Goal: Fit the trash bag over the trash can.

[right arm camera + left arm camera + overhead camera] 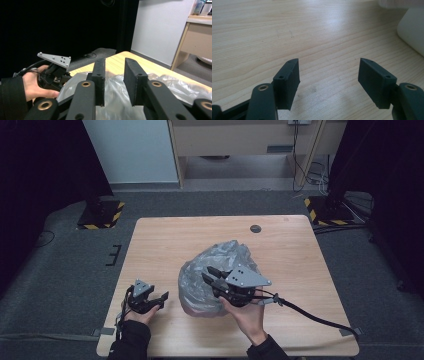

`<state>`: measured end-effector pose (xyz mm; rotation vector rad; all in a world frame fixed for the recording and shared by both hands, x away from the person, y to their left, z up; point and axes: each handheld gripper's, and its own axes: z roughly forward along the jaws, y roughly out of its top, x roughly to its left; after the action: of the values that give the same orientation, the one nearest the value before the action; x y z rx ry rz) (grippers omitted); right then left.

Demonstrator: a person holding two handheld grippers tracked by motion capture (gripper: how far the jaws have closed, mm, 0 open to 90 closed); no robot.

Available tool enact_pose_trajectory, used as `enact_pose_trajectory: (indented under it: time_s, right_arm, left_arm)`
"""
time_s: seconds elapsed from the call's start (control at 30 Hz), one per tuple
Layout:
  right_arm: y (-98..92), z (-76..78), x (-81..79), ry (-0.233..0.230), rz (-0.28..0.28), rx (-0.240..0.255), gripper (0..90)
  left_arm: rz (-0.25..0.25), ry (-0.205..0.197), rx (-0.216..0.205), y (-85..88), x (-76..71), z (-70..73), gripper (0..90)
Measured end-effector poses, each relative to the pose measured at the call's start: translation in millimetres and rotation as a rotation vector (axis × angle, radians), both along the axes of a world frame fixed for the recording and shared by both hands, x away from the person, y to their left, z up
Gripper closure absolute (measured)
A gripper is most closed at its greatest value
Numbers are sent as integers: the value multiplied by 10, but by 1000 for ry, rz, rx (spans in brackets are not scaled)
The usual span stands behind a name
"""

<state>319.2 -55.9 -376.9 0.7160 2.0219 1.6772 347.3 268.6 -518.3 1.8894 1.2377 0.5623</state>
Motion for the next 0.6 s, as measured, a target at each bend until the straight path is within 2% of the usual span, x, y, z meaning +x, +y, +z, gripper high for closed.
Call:
enact_pose_trajectory:
  time_s: [0.17, 0.27, 0.33, 0.6]
  right_arm:
    - [-86, 91, 17, -28, -32, 13, 651]
    - [-202, 163, 53, -41, -66, 28, 618]
    - [-243, 199, 62, -54, -87, 11, 605]
    - [-352, 302, 124, -67, -127, 3, 551]
  left_arm:
    - [12, -19, -13, 20, -7, 23, 336]
    - [23, -30, -20, 33, -11, 37, 336]
    - [24, -33, -21, 37, -12, 42, 336]
    - [46, -68, -48, 69, -28, 97, 336]
